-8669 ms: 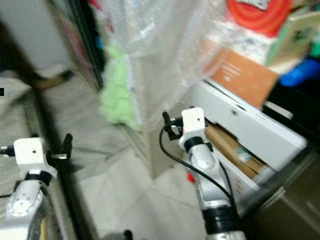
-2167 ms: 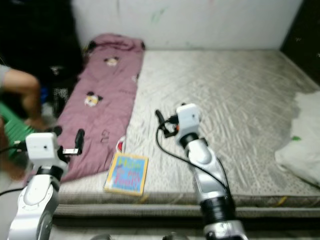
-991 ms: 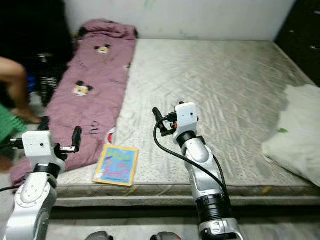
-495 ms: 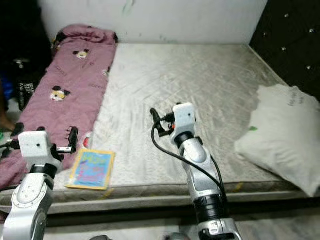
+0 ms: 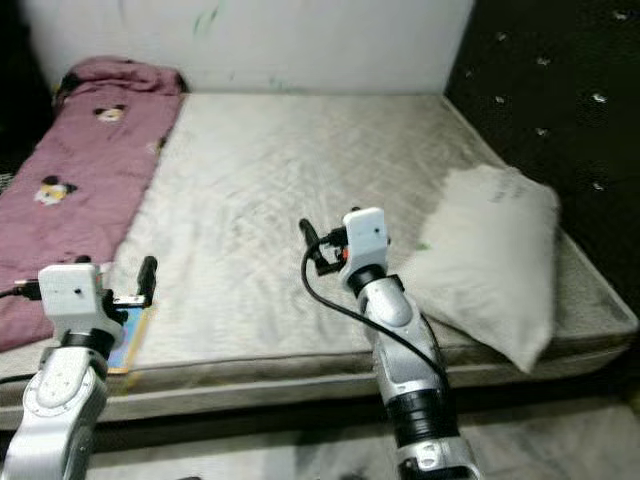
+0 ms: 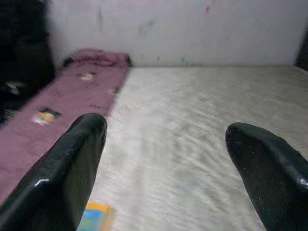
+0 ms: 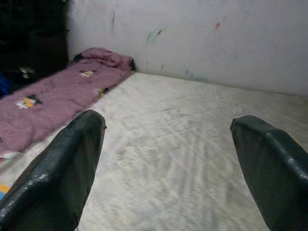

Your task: Clean up the room

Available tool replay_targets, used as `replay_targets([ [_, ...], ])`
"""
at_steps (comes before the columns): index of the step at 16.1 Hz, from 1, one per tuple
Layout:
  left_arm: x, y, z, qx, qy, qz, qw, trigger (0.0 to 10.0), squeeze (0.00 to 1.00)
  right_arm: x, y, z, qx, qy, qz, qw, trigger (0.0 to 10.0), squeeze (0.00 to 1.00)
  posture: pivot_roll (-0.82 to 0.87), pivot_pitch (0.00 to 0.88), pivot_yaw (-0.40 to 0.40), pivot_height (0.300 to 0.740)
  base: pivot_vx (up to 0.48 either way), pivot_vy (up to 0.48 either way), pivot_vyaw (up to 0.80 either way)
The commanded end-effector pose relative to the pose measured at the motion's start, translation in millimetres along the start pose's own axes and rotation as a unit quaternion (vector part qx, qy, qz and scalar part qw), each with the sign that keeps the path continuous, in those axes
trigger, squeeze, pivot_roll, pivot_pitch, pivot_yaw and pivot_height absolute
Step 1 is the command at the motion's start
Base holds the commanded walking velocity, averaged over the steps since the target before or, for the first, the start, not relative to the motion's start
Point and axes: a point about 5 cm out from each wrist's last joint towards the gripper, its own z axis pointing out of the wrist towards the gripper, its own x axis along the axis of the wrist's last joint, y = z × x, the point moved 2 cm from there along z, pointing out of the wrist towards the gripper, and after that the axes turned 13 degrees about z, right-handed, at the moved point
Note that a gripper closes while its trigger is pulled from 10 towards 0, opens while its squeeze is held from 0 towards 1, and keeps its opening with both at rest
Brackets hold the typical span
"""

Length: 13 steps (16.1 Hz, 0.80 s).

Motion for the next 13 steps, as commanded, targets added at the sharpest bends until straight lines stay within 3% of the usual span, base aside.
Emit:
replay_targets([
  [1,2.4,1.4,0.3,-0.005,0.006,-0.004,1.000,10.0,0.00,1.8,4.5,-0.6,-0.006,0.002,0.000,1.000,10.0,0.00,-0.04,0.000,-0.009,0.740,0.000,0.000,0.00],
  [8,0.6,-7.5,-1.8,0.020,0.016,-0.004,1.000,10.0,0.00,2.8,11.4,1.9,-0.032,0.007,0.002,0.999,10.0,0.00,-0.03,0.000,-0.008,0.740,0.000,0.000,0.00],
  [10,-0.8,-12.0,0.0,0.050,0.001,0.030,0.998,10.0,0.00,2.9,10.5,3.1,-0.028,0.007,-0.002,1.000,10.0,0.00,-0.03,0.000,-0.008,0.740,0.000,0.000,0.00],
  [12,2.5,-8.3,2.0,0.028,0.019,-0.002,0.999,10.0,0.00,2.2,7.2,4.9,-0.025,0.005,-0.005,1.000,10.0,0.00,-0.03,0.000,-0.009,0.740,0.000,0.000,0.00],
  [13,3.4,-7.3,2.0,0.026,0.020,0.002,0.999,10.0,0.00,2.0,6.4,5.3,-0.025,0.005,-0.005,1.000,10.0,0.00,-0.03,0.000,-0.008,0.740,0.000,0.000,0.00],
])
